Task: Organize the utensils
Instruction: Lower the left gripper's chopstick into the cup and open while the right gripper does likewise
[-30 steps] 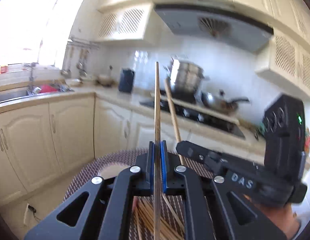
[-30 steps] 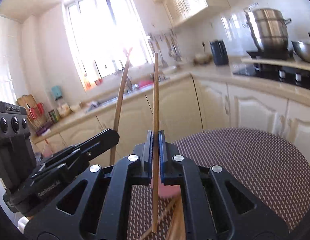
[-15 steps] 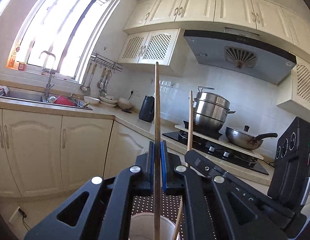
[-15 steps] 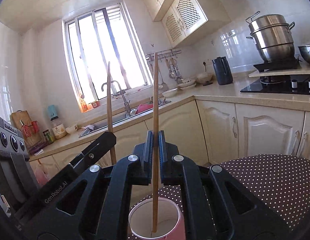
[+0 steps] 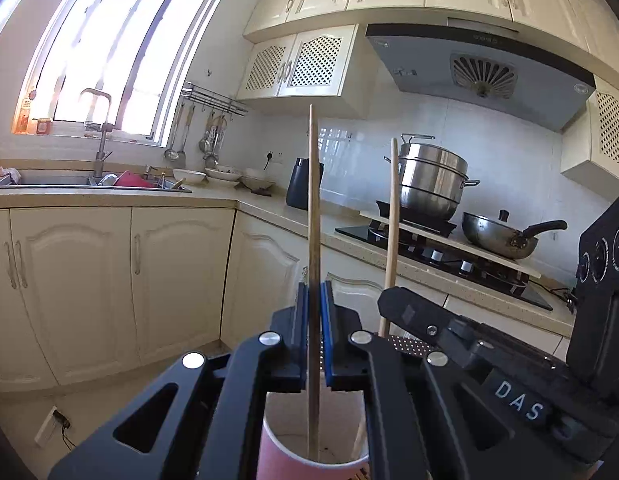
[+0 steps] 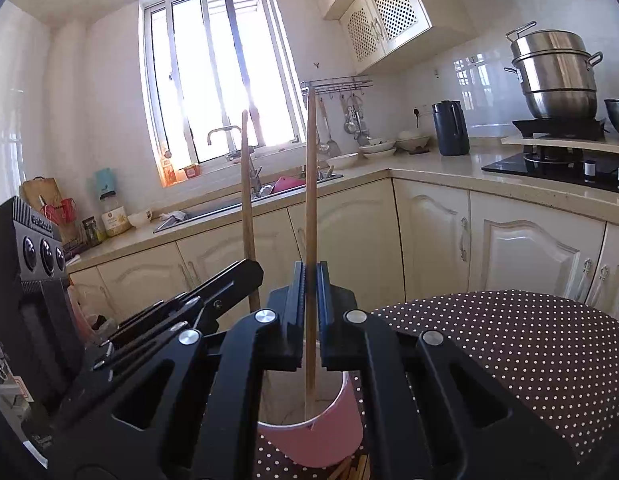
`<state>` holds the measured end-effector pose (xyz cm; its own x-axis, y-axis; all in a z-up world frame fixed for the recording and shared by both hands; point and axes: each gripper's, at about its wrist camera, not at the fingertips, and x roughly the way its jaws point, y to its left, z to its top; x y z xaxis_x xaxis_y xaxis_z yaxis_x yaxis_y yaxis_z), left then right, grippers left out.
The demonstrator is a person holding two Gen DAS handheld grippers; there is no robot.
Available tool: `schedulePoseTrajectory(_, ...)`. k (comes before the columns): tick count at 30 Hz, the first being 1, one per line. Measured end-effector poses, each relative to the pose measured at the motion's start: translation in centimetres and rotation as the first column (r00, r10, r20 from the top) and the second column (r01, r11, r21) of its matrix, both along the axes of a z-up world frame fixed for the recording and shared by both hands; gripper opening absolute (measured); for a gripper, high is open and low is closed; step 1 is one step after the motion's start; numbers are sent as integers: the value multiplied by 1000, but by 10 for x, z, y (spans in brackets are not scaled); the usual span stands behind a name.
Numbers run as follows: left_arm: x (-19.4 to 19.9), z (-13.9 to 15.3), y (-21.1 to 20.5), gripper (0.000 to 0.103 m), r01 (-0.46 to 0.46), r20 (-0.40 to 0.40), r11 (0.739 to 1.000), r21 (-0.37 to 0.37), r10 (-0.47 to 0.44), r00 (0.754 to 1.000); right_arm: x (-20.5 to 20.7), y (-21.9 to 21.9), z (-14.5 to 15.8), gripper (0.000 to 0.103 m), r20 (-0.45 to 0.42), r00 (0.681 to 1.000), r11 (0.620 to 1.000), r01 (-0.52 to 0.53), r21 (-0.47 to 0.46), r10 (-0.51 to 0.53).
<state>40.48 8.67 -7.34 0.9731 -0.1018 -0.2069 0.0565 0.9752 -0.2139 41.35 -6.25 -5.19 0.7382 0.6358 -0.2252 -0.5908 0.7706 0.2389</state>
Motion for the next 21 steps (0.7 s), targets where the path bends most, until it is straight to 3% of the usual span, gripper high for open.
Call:
schedulePoseTrajectory(10,-19,-13,-1,6,-8,-86,999,49,12,996,-30,3,-17,6,-4,1000,996,6,-91,-6)
schedulePoseTrajectory(21,-36,-15,-1,9,-9,-127,996,86,20,992,-41,3,-31,6,-54,999,993,0,-115,-6)
